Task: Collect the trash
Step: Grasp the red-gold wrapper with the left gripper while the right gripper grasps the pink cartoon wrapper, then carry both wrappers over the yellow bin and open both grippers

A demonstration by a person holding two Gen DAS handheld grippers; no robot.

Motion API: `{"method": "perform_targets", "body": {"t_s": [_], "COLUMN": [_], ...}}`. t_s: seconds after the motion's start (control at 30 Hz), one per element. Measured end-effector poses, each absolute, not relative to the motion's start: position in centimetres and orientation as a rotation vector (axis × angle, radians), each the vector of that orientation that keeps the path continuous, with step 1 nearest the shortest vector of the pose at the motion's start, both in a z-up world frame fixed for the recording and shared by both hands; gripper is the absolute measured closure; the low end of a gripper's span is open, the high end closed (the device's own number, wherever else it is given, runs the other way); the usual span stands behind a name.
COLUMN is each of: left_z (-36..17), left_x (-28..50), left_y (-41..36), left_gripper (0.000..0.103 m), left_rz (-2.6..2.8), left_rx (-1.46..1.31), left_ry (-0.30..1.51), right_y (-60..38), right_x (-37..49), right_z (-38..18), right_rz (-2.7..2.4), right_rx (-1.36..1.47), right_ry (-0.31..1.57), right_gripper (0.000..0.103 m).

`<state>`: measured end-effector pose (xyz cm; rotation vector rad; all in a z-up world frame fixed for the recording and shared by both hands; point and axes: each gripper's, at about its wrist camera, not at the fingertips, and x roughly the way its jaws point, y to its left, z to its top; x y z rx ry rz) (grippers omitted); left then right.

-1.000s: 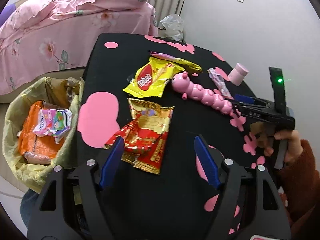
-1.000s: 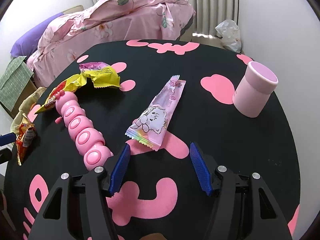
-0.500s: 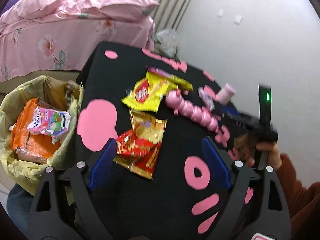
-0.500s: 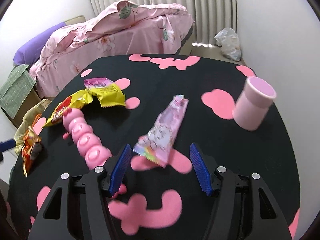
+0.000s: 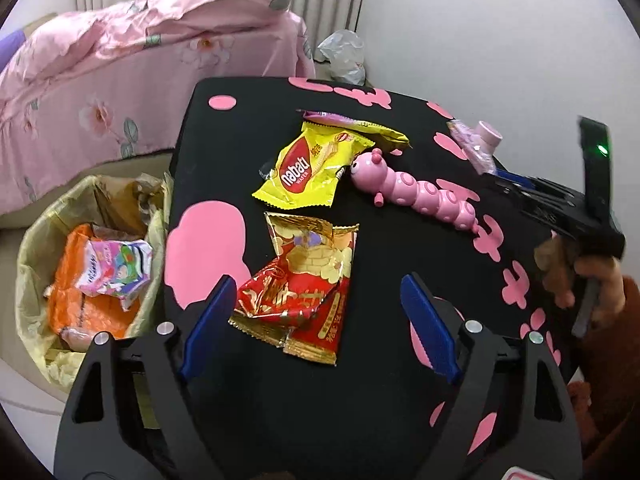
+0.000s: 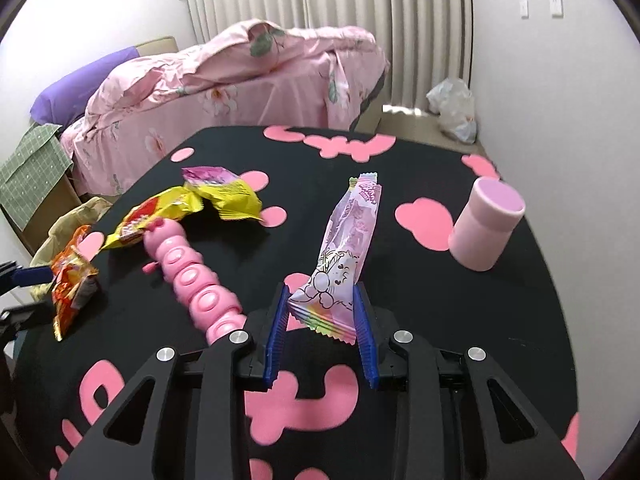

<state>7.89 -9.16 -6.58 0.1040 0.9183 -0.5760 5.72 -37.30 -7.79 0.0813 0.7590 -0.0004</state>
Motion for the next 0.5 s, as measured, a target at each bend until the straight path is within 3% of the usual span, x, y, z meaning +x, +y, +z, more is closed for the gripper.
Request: {"method": "perform_targets", "body": {"t_s": [0.17, 0.23, 0.5], "left_z": [-7.3, -7.7, -7.5], "left_x": [8.5, 8.7, 7.5], "left_y": [-9.3, -9.2, -8.6], "left_gripper": [0.029, 0.044, 0.053], "left_rz": [-0.562, -0.562, -0.562], "left_rx": [0.127, 0.112, 0.09], "left_ry": [0.928, 0.951, 0.93], "right_y": [-36.5, -36.2, -35.1], "right_x": [4.4, 4.0, 3.2], "right_z": [-6.4, -5.8, -4.3], "right_rz": [0.025, 0.035, 0.079], "right_rx": [0.079, 0.081, 0.093], "right_ry": [0.726, 0.714, 0.683], "right_gripper": [0.073, 0.073, 0.073]}}
